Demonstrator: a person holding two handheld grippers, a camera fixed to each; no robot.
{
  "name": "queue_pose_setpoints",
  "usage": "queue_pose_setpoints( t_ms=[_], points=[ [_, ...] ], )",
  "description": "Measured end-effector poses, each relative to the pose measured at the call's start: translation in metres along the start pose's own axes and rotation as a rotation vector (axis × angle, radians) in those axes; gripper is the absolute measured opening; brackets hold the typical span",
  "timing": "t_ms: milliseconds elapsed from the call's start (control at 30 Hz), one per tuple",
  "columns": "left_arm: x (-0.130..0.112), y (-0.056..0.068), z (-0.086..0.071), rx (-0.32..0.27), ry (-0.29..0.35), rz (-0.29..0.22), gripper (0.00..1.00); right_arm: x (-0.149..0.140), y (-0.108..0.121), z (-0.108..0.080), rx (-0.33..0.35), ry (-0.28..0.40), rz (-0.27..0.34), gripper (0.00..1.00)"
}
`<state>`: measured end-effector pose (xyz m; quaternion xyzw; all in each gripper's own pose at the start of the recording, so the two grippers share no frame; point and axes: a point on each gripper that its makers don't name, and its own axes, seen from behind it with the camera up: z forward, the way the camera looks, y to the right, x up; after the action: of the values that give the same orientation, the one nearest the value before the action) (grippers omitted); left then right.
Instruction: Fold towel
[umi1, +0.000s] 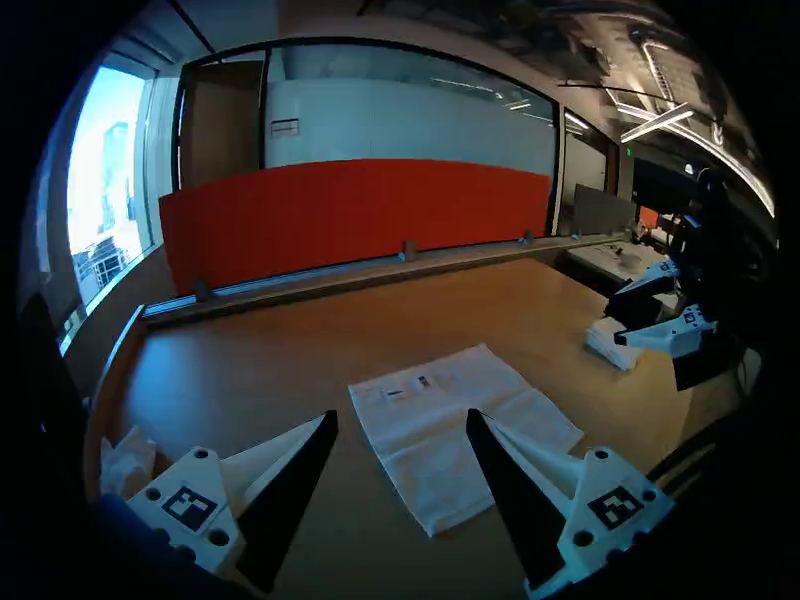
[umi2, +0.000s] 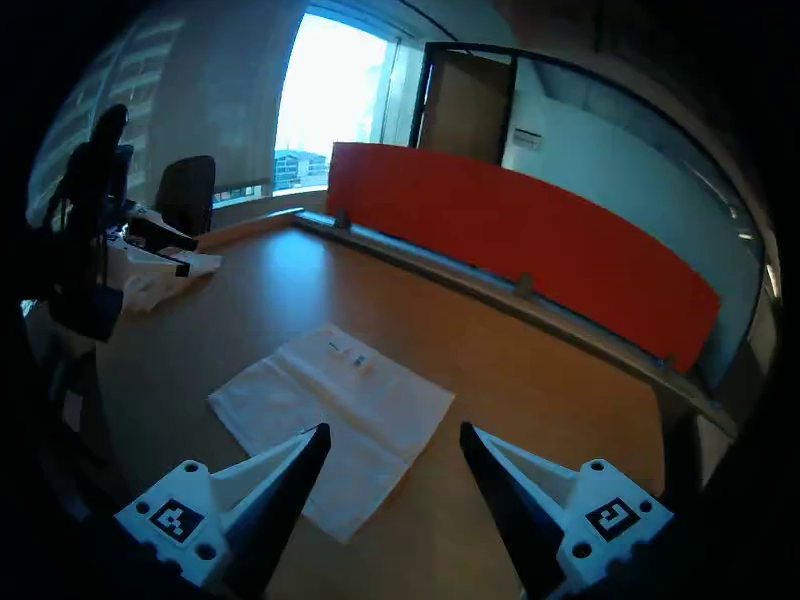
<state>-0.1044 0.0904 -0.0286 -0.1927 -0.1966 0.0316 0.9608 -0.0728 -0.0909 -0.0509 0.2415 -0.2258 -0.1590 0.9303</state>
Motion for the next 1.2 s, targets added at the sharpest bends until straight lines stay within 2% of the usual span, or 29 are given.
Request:
queue_pose_setpoints(
  t_ms=[167, 767, 1200],
  points=[
    [-0.022, 0.009, 0.007, -0.023, -0.045, 0.019, 0.96, -0.019, -0.009, 0.008, 0.032, -0.036, -0.007, 1.00],
    [-0.113, 0.027, 0.043, -0.081, -0.219, 0.054, 0.95, -0.103, -0.042, 0.045, 0.113, -0.178, -0.031, 1.00],
    [-0.161, 0.045, 0.061, -0.137, -0.326, 0.066, 0.96, -0.155, -0.051, 0.057, 0.150, -0.280, -0.039, 1.00]
  ],
)
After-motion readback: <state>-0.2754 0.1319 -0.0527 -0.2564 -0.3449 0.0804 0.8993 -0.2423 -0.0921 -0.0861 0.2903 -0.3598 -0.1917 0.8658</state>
